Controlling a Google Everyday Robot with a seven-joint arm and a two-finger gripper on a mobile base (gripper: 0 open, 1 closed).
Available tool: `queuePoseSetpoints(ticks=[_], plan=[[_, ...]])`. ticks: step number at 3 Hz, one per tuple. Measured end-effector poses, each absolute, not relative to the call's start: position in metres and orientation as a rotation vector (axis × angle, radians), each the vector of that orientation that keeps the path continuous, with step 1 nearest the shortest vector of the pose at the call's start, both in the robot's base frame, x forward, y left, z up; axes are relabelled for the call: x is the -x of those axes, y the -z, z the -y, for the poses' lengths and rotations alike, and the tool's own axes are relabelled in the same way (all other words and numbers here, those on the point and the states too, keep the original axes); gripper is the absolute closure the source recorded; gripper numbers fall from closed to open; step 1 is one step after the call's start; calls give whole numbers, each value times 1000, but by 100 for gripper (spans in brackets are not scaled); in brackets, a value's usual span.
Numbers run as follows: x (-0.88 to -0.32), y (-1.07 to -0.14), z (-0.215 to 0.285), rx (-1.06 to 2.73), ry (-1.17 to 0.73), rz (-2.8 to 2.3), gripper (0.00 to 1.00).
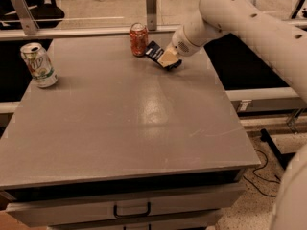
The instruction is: Move rxbar blueberry near coke can
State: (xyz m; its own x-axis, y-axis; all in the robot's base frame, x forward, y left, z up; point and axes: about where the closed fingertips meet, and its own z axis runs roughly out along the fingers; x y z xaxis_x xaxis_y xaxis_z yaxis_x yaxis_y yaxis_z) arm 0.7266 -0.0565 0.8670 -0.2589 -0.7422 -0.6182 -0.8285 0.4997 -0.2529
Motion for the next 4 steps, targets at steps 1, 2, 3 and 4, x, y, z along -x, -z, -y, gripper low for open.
queuePoseSetpoints(ticks=[1,2,3,4], plan=[[-748,-859,51,1269,-167,-2067,58],[-759,-853,49,1259,-172,-2084,36],[-764,-854,42,1266,-176,-2082,12],[-765,-859,36,1273,-178,-2072,0]])
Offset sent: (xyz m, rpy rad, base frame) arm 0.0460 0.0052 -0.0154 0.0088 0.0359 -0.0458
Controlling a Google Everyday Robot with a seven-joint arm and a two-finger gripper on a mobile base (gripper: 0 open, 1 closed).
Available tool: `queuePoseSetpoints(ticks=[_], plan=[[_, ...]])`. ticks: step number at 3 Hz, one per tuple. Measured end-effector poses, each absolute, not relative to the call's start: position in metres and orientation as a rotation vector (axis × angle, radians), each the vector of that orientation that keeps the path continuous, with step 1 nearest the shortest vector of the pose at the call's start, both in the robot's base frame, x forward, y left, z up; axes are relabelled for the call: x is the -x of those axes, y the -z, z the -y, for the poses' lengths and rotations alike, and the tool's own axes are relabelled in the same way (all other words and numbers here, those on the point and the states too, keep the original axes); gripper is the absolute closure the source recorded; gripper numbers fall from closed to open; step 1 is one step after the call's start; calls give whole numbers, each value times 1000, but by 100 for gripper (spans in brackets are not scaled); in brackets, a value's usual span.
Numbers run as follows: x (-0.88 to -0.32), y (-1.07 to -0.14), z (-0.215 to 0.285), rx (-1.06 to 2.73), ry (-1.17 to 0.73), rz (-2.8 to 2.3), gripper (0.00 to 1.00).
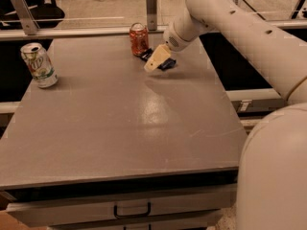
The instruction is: Move rxbar blueberry near coke can
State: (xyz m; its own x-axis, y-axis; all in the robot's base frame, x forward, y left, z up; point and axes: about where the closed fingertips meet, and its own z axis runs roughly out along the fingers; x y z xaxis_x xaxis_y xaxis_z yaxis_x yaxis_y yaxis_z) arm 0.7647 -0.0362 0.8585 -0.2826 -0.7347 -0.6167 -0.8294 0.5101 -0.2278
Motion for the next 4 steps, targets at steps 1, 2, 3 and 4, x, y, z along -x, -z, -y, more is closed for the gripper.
queuePoseSetpoints(ticks=[1,2,3,4], plan=[[-757,-873,38,1279,-188,-2041,0],[-733,-903,63,1300,-257,-1973,0],[-691,-936,120,1337,-393,-1851,0],[-639,-969,178,1394,-453,-1686,0]])
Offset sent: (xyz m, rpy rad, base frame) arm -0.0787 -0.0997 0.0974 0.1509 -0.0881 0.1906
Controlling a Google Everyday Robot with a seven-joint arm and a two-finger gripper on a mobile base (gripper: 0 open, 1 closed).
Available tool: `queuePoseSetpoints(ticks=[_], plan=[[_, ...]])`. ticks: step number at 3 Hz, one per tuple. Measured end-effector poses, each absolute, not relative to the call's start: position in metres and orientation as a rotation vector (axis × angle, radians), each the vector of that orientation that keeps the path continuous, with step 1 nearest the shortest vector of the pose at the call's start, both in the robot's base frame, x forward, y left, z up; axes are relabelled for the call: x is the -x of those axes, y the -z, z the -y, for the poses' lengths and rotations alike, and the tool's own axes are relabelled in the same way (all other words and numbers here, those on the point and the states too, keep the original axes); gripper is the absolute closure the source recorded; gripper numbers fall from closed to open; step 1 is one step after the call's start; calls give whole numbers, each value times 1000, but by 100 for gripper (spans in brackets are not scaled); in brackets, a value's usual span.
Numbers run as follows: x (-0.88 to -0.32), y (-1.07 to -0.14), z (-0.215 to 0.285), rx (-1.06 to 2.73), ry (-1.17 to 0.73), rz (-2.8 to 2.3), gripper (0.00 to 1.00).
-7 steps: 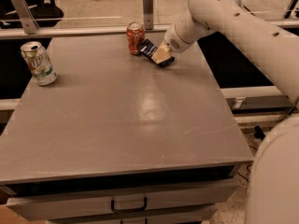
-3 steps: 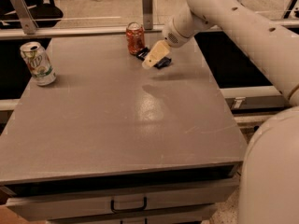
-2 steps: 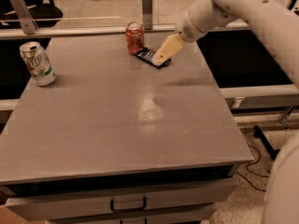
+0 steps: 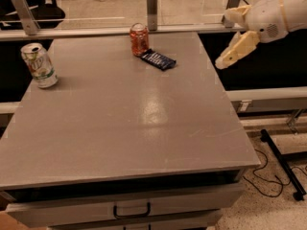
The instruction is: Move rxbar blueberry near coke can
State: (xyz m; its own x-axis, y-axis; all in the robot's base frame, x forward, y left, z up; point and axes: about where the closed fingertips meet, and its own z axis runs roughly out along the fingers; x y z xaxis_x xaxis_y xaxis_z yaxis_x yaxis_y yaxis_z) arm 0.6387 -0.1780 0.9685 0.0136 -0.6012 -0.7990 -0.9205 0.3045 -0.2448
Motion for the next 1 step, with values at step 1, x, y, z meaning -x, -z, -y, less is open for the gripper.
queuePoseSetpoints(ticks=[1], plan=[[-627,-970,190,1459,-423,-1626,0]])
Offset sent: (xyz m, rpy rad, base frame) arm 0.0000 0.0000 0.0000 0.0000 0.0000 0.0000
